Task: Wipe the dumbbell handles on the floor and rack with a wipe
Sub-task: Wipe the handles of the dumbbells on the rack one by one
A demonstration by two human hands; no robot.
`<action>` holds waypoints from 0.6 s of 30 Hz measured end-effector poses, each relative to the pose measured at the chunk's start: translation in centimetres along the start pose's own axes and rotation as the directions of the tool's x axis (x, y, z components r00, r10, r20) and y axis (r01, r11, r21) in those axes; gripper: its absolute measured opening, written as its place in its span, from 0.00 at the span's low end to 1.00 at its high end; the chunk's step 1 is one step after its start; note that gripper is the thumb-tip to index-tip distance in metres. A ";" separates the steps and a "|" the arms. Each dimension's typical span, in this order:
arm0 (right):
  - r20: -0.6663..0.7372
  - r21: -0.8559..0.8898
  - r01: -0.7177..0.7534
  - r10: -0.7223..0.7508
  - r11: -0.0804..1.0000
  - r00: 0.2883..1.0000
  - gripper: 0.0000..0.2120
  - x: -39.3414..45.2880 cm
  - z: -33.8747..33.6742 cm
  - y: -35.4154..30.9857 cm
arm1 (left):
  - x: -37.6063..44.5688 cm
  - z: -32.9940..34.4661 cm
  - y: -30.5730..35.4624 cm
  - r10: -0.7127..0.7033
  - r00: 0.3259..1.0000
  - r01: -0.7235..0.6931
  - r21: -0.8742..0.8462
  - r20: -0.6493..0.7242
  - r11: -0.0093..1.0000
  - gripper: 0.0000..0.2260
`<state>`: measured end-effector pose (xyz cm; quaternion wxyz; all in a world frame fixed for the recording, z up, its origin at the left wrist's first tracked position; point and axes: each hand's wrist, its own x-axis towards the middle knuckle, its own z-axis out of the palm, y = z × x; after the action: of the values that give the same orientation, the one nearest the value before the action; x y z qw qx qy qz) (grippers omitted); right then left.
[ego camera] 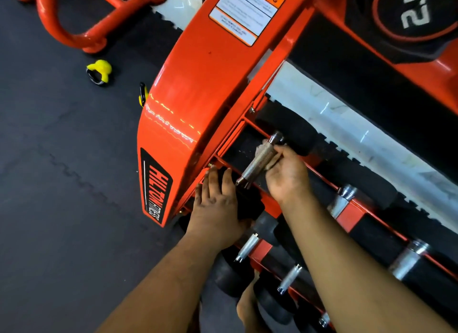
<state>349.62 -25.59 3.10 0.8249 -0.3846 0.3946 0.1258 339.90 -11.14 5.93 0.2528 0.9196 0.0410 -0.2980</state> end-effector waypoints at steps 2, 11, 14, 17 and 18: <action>0.068 -0.120 -0.068 0.076 0.990 0.995 0.10 -0.3 -0.1 0.8 | 0.0 0.0 0.0 0.005 1.000 -0.005 0.009 -0.005 1.000 0.55; 0.055 -0.187 -0.038 0.049 0.982 0.997 0.12 -0.4 -0.1 1.4 | -0.2 0.1 0.0 0.029 0.999 -0.029 0.020 -0.025 0.999 0.55; -0.013 -0.125 -0.056 0.055 0.991 0.998 0.11 0.0 0.5 0.2 | -0.1 0.0 0.0 0.024 1.000 -0.024 0.027 -0.020 0.999 0.55; -0.112 -0.106 0.046 -0.058 0.993 0.992 0.13 -0.1 0.8 0.3 | 0.0 0.1 0.1 0.021 1.000 -0.020 0.015 -0.020 1.000 0.55; -0.143 -0.168 0.078 -0.102 0.983 0.984 0.15 -0.7 0.4 1.4 | -0.1 0.1 0.1 0.022 0.999 -0.021 0.017 -0.027 1.000 0.54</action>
<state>348.68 -24.25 3.06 0.7637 -0.4760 0.4267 0.0902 339.74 -11.30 5.98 0.2476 0.9260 0.0319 -0.2831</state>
